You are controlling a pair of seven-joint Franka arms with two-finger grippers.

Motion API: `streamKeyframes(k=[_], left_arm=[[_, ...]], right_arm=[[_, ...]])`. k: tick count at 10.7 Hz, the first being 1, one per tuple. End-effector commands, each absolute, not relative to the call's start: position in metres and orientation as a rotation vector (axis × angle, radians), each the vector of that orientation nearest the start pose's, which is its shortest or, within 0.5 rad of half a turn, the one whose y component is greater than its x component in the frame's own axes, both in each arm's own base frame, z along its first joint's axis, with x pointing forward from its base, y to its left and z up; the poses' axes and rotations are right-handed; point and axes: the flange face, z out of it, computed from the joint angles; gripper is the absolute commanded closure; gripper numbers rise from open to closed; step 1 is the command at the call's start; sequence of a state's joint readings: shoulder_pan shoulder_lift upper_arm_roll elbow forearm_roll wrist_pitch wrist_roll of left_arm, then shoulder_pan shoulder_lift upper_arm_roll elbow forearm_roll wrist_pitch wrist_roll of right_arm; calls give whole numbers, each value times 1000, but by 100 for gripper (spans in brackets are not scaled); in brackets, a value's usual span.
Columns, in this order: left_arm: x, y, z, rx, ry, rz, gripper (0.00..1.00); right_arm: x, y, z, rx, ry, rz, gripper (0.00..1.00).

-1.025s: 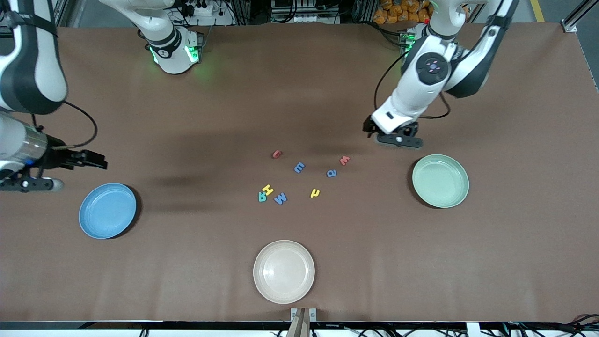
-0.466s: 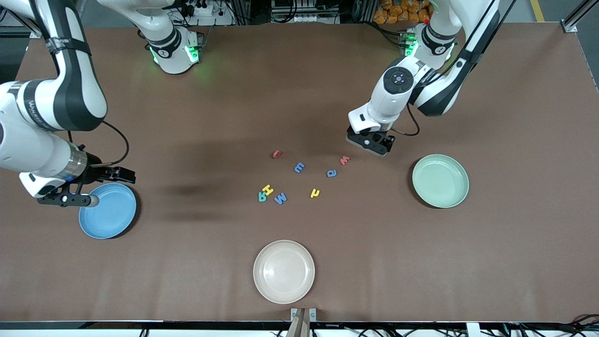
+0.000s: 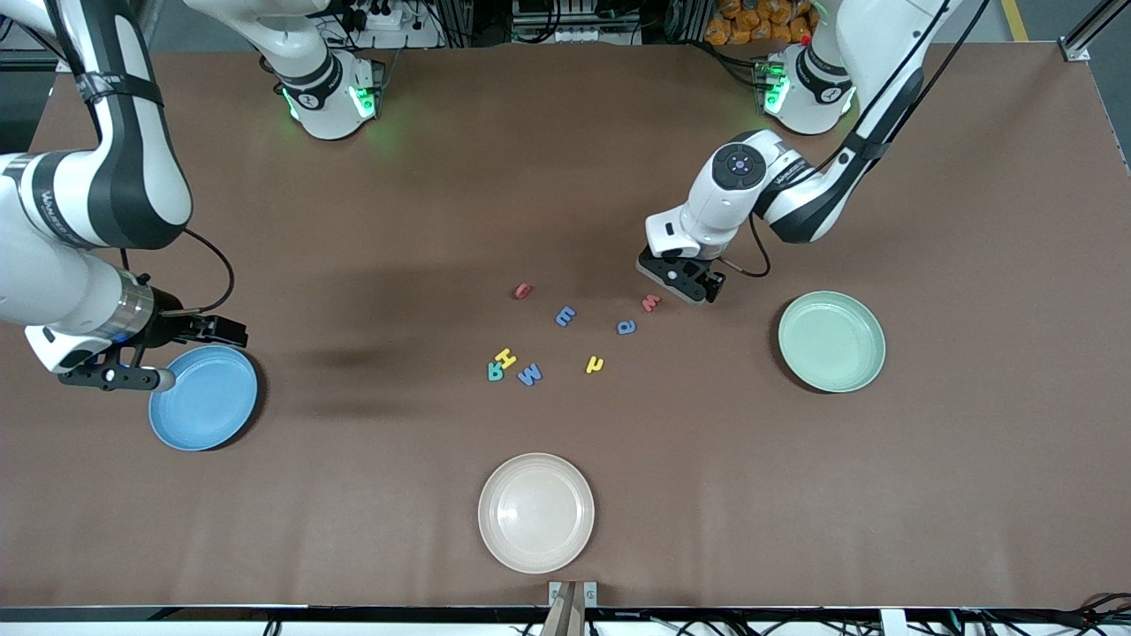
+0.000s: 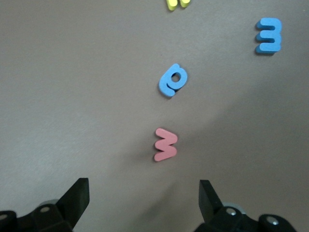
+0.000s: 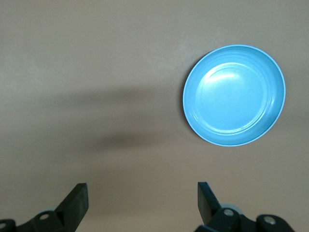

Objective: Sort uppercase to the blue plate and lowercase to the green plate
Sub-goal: 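Lower the left gripper and grasp the pink lowercase w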

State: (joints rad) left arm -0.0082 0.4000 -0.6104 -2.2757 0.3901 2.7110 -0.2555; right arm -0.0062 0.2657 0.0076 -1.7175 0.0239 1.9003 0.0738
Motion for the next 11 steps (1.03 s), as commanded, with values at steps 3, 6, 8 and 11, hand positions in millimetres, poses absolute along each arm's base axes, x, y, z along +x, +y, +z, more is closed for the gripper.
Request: streamKeyframes(k=[3,6,8,11], left_arm=[[436,-347,207,-3050,1140,-193,0],[444,-352,197,-3032,1184,-204,0],[442,-353,191,-3020,1221,-211,0],[436,-355,180,-3018,1217,-210,6]], right_arm=[[625,4,429,-3107,125,131,0],[625,5,430,-3107,122,128,0],[625,7,430,-3106,125,129,0],[626,9,430,-3105,134,119,0]])
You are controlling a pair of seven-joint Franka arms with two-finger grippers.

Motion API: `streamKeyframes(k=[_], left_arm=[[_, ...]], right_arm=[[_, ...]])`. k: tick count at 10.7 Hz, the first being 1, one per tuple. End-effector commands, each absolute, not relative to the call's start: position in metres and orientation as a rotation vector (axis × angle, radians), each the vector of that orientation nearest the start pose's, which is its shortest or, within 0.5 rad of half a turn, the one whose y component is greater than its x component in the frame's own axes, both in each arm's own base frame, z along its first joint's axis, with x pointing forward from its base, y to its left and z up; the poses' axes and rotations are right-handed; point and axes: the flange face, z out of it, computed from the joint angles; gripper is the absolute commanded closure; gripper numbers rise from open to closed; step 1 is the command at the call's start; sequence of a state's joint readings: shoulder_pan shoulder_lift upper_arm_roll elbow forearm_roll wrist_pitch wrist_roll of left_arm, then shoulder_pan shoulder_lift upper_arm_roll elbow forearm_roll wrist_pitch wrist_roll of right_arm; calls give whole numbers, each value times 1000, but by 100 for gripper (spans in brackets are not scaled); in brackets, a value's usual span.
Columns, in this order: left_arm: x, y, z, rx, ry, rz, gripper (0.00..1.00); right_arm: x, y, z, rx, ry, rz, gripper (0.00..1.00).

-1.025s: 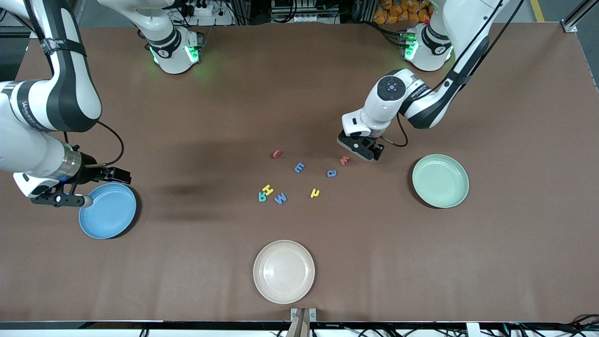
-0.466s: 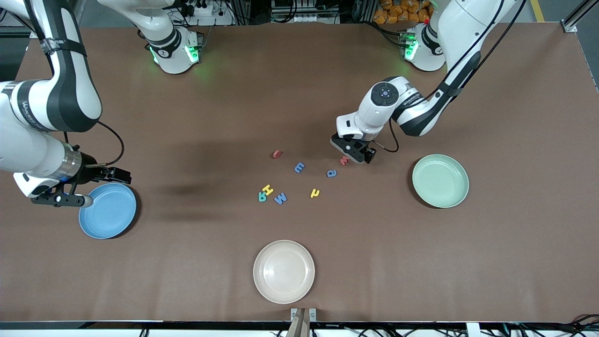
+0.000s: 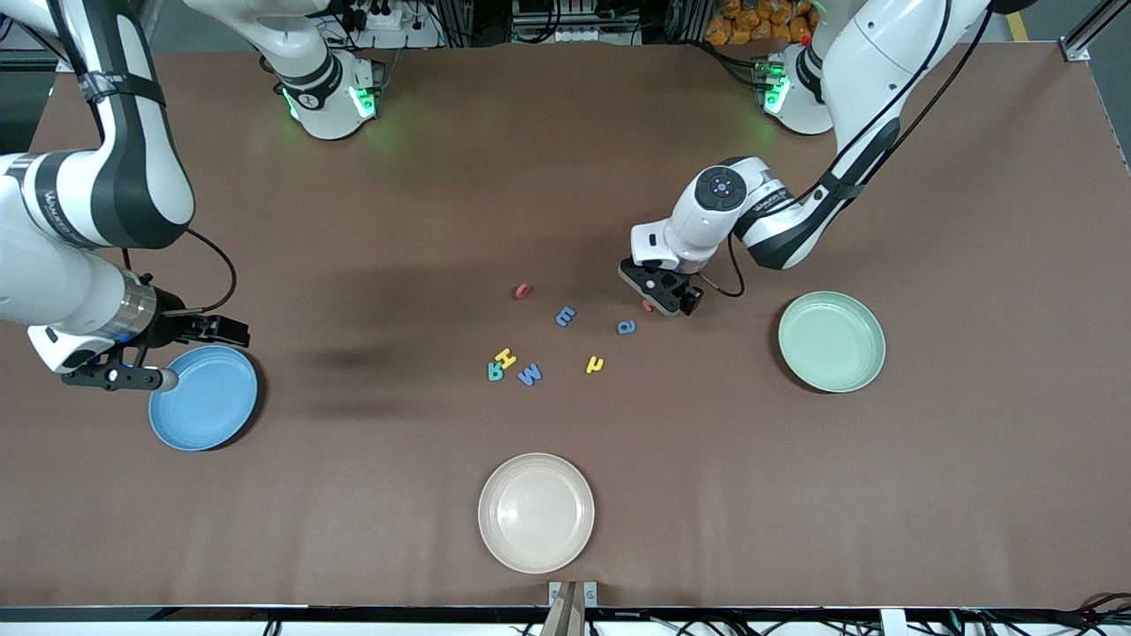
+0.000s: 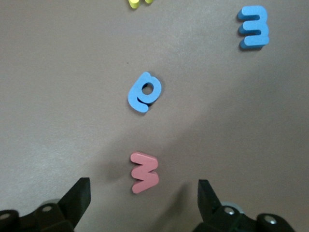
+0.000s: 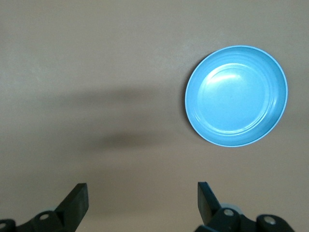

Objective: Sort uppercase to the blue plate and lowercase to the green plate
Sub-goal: 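Lower the left gripper and grasp the pink lowercase w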

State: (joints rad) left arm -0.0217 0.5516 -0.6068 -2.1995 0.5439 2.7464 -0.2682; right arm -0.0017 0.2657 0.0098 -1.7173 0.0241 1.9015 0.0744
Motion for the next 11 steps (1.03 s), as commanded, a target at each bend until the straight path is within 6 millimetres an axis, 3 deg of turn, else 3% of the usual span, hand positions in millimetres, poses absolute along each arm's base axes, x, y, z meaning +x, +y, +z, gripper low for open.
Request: streamKeyframes(k=[1,11], left_arm=[[434,-356,176,-3006,1215,-217,10],[435,-357,168,-2973,1229,-248,36]], right_arm=[[626,9,430,-3105,134,119,0],[633,12,433,-3052,167,44,0]])
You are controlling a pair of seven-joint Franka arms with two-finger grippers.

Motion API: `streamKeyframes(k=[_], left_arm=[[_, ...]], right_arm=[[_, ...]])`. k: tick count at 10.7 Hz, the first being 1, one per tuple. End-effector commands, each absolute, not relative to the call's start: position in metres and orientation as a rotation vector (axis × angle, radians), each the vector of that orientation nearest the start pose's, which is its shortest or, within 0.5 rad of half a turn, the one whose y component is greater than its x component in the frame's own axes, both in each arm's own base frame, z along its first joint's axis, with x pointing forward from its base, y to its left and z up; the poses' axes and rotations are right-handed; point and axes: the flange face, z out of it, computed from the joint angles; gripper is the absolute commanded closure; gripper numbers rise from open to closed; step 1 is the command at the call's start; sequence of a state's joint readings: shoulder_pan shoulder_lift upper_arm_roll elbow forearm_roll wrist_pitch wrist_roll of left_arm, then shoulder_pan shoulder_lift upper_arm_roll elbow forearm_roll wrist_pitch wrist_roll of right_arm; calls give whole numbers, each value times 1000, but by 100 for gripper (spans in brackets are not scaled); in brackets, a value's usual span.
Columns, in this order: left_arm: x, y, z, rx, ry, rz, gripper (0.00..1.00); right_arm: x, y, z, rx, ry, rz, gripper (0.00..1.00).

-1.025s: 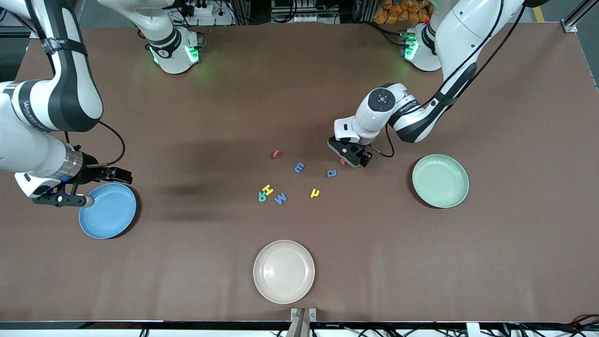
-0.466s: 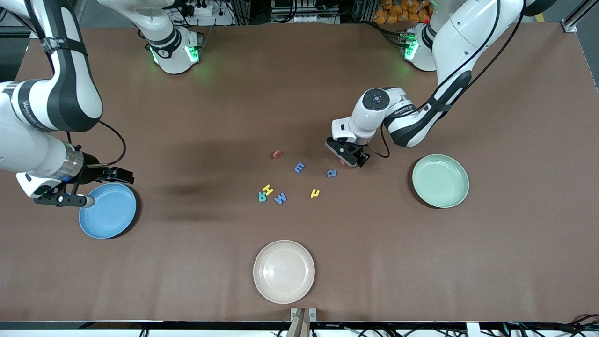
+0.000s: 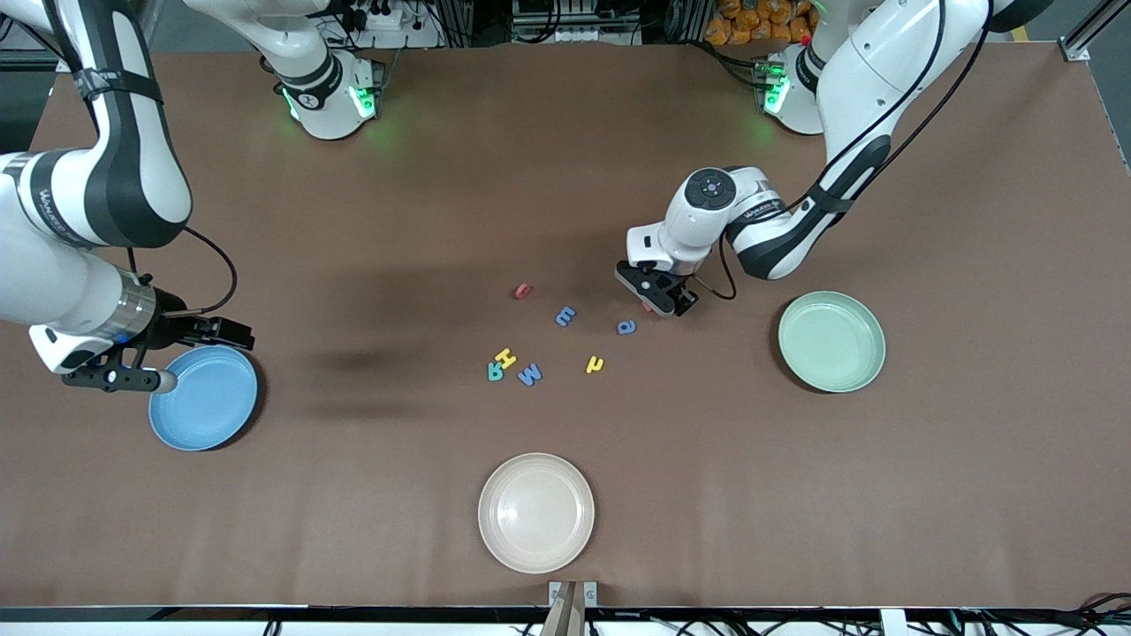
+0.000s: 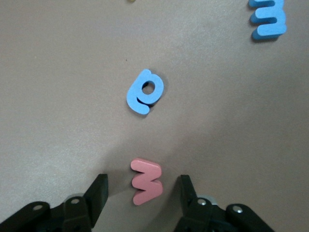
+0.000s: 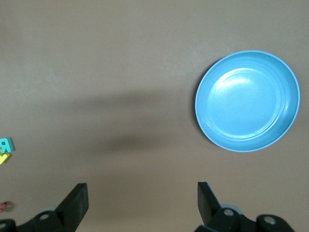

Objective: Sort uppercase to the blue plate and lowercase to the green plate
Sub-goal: 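Lower the left gripper and grasp the pink lowercase w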

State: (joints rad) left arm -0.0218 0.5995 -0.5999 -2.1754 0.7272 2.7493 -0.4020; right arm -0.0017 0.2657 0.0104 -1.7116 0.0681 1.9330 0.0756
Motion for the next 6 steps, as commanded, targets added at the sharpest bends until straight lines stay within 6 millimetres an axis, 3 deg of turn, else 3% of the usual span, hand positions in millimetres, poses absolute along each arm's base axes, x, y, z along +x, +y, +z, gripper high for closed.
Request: streamKeyframes(k=[1,6], left_arm=[[437,-358,169,-2967,1234,-256,40],[437,-357,167,-2954,1250,-256,61]], right_arm=[[634,12,429,-3052,168,51,0],[644,10,413,-3046,185,9,0]])
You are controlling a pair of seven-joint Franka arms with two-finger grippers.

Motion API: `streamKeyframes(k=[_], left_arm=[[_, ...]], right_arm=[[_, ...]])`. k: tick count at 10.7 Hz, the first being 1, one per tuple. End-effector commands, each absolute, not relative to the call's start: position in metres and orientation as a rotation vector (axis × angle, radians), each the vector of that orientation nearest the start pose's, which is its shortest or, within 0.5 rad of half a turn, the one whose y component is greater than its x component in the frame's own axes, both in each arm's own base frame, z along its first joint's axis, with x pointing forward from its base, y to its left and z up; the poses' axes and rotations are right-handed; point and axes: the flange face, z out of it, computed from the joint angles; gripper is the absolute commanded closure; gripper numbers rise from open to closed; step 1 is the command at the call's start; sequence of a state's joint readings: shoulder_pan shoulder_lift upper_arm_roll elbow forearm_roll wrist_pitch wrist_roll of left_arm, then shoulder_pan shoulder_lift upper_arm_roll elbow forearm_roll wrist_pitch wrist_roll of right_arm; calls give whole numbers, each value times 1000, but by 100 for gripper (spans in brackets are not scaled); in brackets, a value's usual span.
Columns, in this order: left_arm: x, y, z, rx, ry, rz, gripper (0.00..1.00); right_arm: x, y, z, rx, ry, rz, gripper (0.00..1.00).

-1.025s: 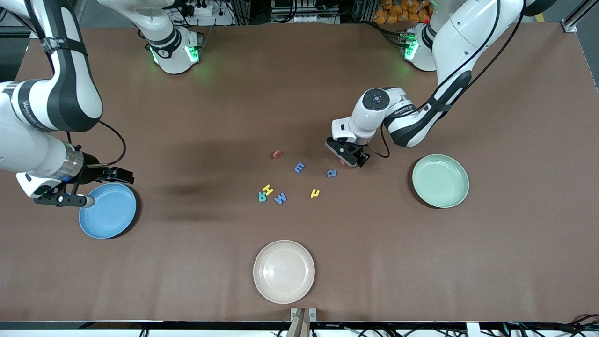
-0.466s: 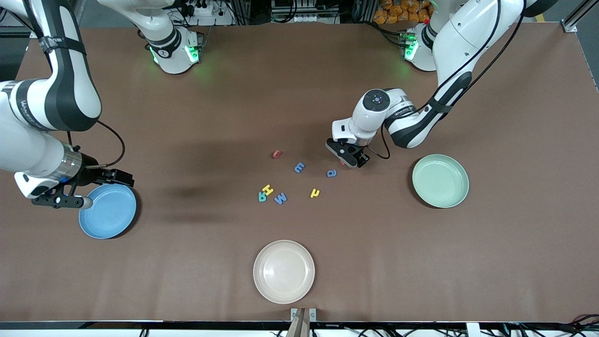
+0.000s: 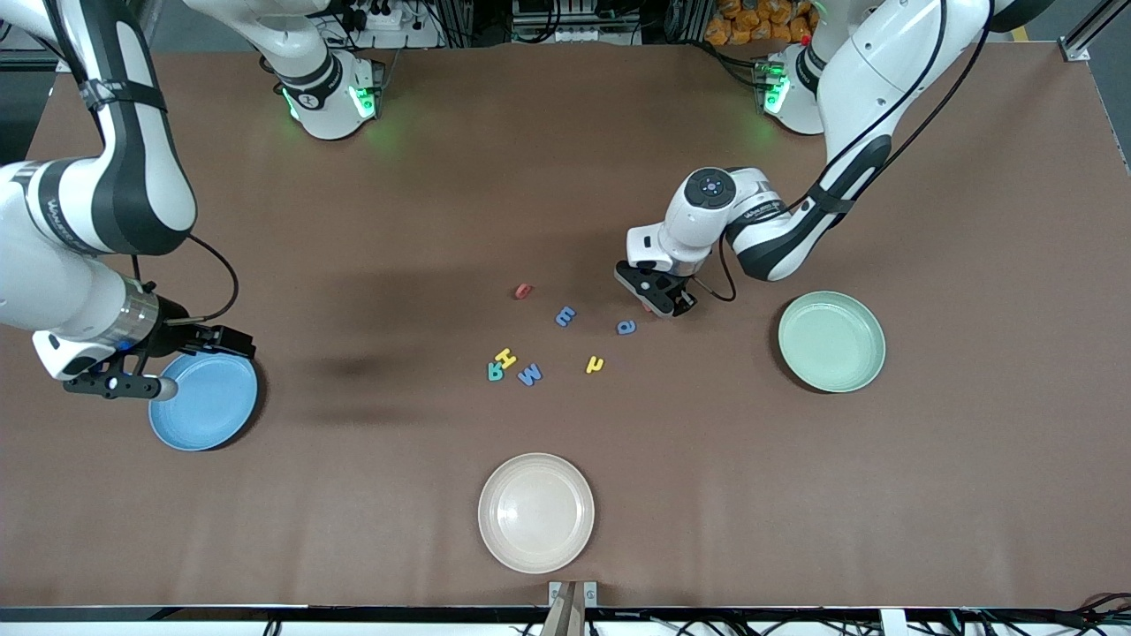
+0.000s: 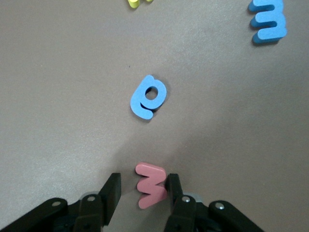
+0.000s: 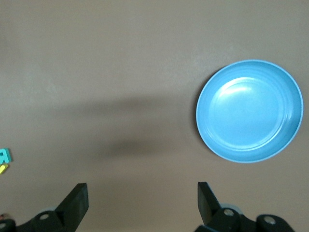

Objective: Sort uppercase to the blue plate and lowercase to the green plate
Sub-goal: 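Lower the left gripper and grasp the pink lowercase w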

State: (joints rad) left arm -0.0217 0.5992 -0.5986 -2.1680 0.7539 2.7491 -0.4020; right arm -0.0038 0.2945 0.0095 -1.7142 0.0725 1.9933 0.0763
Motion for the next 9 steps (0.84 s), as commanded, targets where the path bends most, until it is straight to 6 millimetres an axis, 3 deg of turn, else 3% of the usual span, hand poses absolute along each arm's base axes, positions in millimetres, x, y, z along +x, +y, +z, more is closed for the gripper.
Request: streamKeyframes(k=[1,7,9], left_arm=[[436,-358,167,-2945,1265,-261,64],[442,-354,172,-2925,1260,-271,98],[451,-344,182,-2887,1240,-272,100]], right_arm=[[645,11,407,-3044,185,21,0],[647,12,390,-3045,185,47,0],[649,13,383,-3045,184,56,0]])
